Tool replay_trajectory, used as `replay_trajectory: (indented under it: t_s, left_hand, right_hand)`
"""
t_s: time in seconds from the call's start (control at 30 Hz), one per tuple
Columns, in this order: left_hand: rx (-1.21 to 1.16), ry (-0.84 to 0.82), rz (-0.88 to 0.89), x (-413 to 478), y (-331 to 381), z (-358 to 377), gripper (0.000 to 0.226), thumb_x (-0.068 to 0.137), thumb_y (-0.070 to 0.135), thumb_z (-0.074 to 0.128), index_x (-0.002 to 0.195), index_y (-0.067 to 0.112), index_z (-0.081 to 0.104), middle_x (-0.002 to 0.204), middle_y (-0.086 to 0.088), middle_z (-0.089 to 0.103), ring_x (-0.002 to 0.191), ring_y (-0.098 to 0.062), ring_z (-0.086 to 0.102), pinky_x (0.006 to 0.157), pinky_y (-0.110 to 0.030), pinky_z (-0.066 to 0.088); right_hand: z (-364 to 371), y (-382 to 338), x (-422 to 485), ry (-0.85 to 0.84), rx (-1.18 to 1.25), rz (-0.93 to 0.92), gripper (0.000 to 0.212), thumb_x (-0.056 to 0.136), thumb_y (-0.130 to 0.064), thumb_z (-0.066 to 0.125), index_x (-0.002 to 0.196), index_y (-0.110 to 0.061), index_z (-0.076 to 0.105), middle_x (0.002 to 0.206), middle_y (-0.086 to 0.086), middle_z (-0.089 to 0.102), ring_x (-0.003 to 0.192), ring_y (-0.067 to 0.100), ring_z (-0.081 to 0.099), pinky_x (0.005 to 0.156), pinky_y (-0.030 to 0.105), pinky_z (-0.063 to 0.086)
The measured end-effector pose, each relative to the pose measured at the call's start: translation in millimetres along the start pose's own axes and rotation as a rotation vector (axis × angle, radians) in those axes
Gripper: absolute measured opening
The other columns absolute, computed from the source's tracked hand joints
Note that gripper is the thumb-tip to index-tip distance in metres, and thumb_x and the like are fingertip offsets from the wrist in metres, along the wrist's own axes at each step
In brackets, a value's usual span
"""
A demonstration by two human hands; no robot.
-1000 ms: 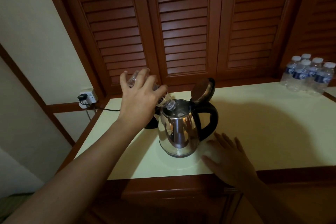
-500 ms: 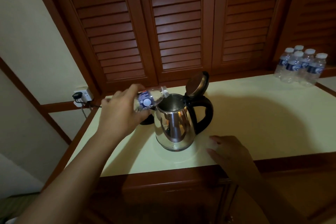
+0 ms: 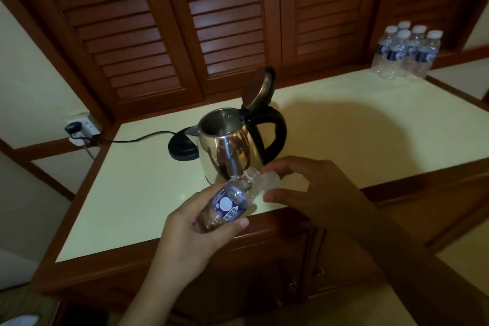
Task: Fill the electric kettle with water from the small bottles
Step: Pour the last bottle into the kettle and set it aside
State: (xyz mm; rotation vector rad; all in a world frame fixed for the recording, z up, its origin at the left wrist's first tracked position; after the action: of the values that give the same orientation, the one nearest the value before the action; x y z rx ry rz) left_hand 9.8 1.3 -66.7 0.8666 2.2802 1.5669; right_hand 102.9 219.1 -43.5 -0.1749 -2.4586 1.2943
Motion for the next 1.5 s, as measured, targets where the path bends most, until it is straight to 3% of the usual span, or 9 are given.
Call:
replay_trajectory:
  t_s: [0.33,0.5,0.7,0.77,0.97,1.17,1.33,1.43,1.5]
  left_hand:
    - [-0.081,-0.107,-0.025,-8,-5,9,0.062,0.071,0.019,0.093,0.129,0.030,0.074,0.117,0.007,0.080,0.109,-0.011,0.076,0.090,-0.017,0.057]
    - [-0.288,-0.210,-0.126,-15,3,18,0.049,0.077,0.016,0.083,0.125,0.026,0.076,0.063,0.010,0.065,0.046,-0.008,0.051,0.046,-0.018,0.042]
    - [-0.380,-0.179,-0.116,-19,2,22,0.027,0.079,0.022,0.082,0.106,0.020,0.080,0.052,-0.006,0.049,0.040,-0.017,0.037,0.042,-0.022,0.032]
    - [-0.382,-0.200,-0.088,-19,4,22,0.012,0.081,0.018,0.086,0.091,0.020,0.080,0.053,-0.006,0.051,0.042,-0.018,0.041,0.045,-0.024,0.034]
    - [-0.554,-0.353,-0.203,-11,-7,22,0.038,0.074,0.026,0.085,0.074,-0.007,0.067,0.058,-0.022,0.060,0.043,-0.022,0.055,0.052,-0.031,0.042]
    - [-0.765,-0.631,-0.313,-6,-1,25,0.044,0.068,0.029,0.096,0.081,-0.006,0.072,0.066,-0.026,0.069,0.044,-0.025,0.065,0.044,-0.028,0.049]
    - [-0.232,-0.482,-0.021,3,14,23,0.015,0.081,0.023,0.088,0.089,0.015,0.079,0.072,0.003,0.073,0.057,-0.010,0.066,0.056,-0.028,0.049]
    - [0.290,-0.123,0.281,3,11,21,0.047,0.080,0.046,0.089,0.122,0.029,0.077,0.109,0.013,0.080,0.098,-0.004,0.076,0.081,-0.034,0.064]
    - [0.500,0.023,0.489,-3,7,29,0.060,0.082,0.055,0.083,0.131,0.021,0.074,0.118,0.003,0.079,0.105,-0.014,0.076,0.085,-0.038,0.065]
  right_hand:
    - [7,-4,-11,0.095,0.085,-0.016,0.043,0.072,-0.045,0.081,0.114,-0.040,0.074,0.102,-0.022,0.074,0.101,-0.002,0.067,0.077,0.008,0.048]
    - [14,-6,-22,0.069,0.147,-0.016,0.047,0.086,-0.041,0.069,0.132,-0.037,0.063,0.125,-0.026,0.066,0.117,-0.013,0.059,0.093,0.007,0.046]
    - [38,-19,-43,0.070,0.233,-0.046,0.039,0.106,-0.036,0.045,0.143,-0.050,0.049,0.123,-0.008,0.072,0.113,0.015,0.069,0.090,0.030,0.060]
    - [36,-21,-45,0.107,0.182,-0.050,0.039,0.106,-0.037,0.045,0.144,-0.039,0.053,0.122,-0.007,0.073,0.112,0.009,0.069,0.090,0.026,0.058]
    - [8,-21,-26,0.084,-0.106,-0.105,0.038,0.096,-0.051,0.056,0.125,-0.032,0.070,0.114,-0.031,0.065,0.109,-0.020,0.056,0.087,0.000,0.040]
    - [-4,-32,-14,0.015,-0.282,-0.393,0.053,0.100,-0.061,0.042,0.087,-0.017,0.068,0.076,-0.009,0.059,0.075,0.004,0.054,0.067,0.013,0.040]
    - [2,-28,-9,-0.012,-0.314,-0.251,0.062,0.102,-0.062,0.032,0.055,-0.021,0.038,0.049,-0.002,0.032,0.045,0.011,0.037,0.051,0.020,0.031]
    - [4,-11,-7,-0.046,-0.296,0.072,0.065,0.102,-0.054,0.038,0.049,-0.016,0.036,0.045,0.001,0.037,0.042,0.016,0.040,0.050,0.021,0.027]
    - [6,1,-8,-0.109,-0.225,0.320,0.068,0.102,-0.053,0.044,0.066,0.004,0.057,0.065,0.016,0.056,0.059,0.027,0.056,0.054,0.026,0.032]
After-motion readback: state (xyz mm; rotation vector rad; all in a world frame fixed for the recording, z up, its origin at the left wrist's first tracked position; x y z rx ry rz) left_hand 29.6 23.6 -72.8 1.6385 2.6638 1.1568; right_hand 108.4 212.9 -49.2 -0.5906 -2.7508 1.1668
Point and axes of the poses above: each hand's wrist, its own x-axis towards the middle knuckle, its own z-axis out of the palm, y = z × x, the point moved 4 cm from there along x, towards the middle knuckle
